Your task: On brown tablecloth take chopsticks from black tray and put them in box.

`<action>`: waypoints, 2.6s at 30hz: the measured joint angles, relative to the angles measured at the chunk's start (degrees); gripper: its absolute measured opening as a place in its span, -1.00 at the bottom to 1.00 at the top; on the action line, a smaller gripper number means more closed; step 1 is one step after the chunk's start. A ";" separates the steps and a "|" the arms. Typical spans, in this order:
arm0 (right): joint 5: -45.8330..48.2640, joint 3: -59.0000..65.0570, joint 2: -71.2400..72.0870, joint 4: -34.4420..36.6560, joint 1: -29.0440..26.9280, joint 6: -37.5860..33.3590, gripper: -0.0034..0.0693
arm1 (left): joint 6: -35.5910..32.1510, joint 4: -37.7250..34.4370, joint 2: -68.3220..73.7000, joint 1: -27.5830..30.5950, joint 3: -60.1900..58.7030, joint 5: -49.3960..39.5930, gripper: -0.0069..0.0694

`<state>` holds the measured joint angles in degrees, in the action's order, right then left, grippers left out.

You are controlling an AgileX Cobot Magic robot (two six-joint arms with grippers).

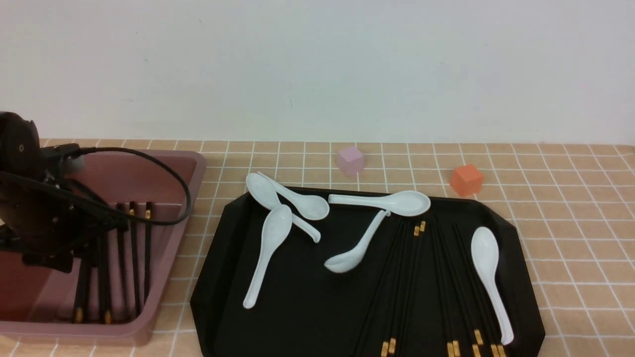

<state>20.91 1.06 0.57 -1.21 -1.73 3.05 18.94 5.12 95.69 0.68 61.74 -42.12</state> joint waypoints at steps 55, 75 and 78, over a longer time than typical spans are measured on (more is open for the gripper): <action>0.00 0.00 0.00 0.00 0.00 0.00 -0.25 | -9.77 -13.07 -91.12 -0.71 -56.26 18.50 -0.85; 0.00 0.00 0.00 0.01 0.00 0.00 -0.25 | -2.46 -6.66 -96.36 -1.65 -63.43 20.34 -0.85; 0.00 0.00 0.00 0.01 0.00 0.00 -0.25 | -2.46 -6.66 -96.36 -1.65 -63.43 20.34 -0.85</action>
<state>20.91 1.06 0.57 -1.20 -1.73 3.05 16.48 -1.54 -0.67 -0.97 -1.69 -21.77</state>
